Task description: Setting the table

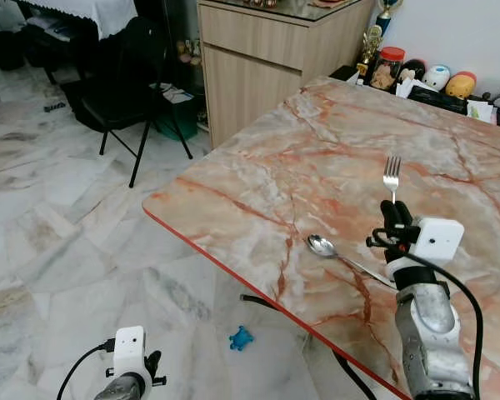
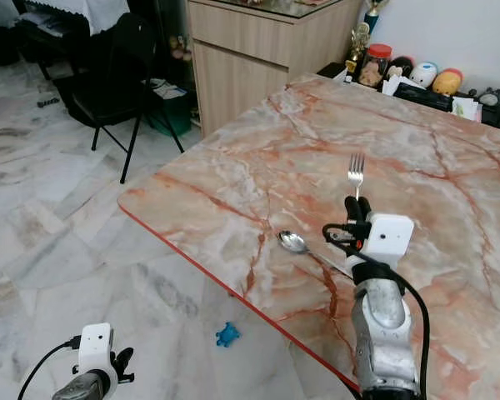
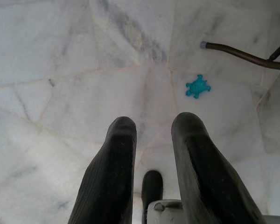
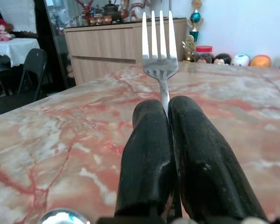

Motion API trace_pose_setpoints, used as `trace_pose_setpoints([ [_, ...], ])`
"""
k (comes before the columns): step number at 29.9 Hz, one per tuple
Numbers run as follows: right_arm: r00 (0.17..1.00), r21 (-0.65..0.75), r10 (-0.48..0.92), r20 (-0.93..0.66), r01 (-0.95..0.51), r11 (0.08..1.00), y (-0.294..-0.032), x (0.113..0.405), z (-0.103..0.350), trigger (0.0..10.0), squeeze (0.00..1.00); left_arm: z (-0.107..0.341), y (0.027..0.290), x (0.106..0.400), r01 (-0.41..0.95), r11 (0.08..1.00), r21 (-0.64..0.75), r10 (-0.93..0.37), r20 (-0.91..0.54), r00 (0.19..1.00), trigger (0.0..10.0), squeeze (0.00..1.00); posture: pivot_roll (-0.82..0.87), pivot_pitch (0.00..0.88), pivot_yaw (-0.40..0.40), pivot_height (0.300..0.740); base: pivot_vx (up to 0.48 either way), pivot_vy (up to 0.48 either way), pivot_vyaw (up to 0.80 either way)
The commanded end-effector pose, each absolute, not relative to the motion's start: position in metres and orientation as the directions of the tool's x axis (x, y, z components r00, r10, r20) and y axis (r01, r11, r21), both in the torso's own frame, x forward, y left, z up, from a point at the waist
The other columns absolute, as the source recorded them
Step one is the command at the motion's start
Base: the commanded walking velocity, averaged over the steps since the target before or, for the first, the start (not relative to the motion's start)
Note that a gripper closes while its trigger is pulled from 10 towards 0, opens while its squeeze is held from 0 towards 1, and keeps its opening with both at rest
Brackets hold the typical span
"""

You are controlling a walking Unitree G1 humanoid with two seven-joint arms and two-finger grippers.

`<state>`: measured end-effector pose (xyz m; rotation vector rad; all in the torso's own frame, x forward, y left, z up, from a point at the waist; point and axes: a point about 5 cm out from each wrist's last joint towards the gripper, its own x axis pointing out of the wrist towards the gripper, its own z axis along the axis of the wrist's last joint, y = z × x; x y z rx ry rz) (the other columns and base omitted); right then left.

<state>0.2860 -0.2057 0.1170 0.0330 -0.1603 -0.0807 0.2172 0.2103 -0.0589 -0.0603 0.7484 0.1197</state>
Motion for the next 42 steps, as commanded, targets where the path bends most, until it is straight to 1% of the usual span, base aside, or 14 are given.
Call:
trace_pose_setpoints([
  [1, 0.98, 0.048, -0.091, 0.18, 0.084, 0.995, -0.204, 0.284, 0.12, 10.0, 0.0, -0.062, 0.211, 0.211, -0.121, 0.993, 0.002, 0.088, -0.696, 0.713, 10.0, 0.0, 0.06, 0.0, -0.005, 0.74, 0.0, 0.0, 0.0],
  [4, 0.979, 0.042, -0.103, 0.175, 0.097, 0.994, -0.205, 0.284, 0.118, 10.0, 0.0, -0.062, 0.21, 0.212, -0.109, 0.994, 0.007, 0.083, -0.692, 0.717, 10.0, 0.0, 0.06, 0.0, -0.005, 0.74, 0.0, 0.0, 0.0],
  [13, 0.977, 0.045, -0.103, 0.188, 0.096, 0.994, -0.204, 0.289, 0.123, 10.0, 0.0, -0.061, 0.208, 0.213, -0.104, 0.995, 0.003, 0.078, -0.686, 0.723, 10.0, 0.0, 0.06, 0.0, -0.01, 0.74, 0.0, -0.264, 0.0],
  [15, 0.977, 0.038, -0.104, 0.189, 0.098, 0.994, -0.205, 0.29, 0.124, 10.0, 0.0, -0.062, 0.208, 0.213, -0.107, 0.994, 0.001, 0.078, -0.687, 0.722, 10.0, 0.0, 0.06, 0.0, -0.009, 0.74, 0.0, 0.0, 0.0],
  [33, 0.974, 0.021, -0.1, 0.202, 0.098, 0.995, -0.204, 0.296, 0.13, 10.0, 0.0, -0.061, 0.207, 0.214, -0.12, 0.993, -0.015, 0.078, -0.679, 0.73, 10.0, 0.0, 0.05, 0.0, -0.017, 0.74, 0.0, 0.0, -0.79],
  [42, 0.974, 0.0, -0.082, 0.211, 0.083, 0.997, -0.199, 0.299, 0.133, 10.0, 0.0, -0.061, 0.207, 0.214, -0.128, 0.992, -0.016, 0.083, -0.677, 0.731, 10.0, 0.0, 0.05, 0.0, -0.022, 0.74, 0.0, 0.0, -0.79],
])
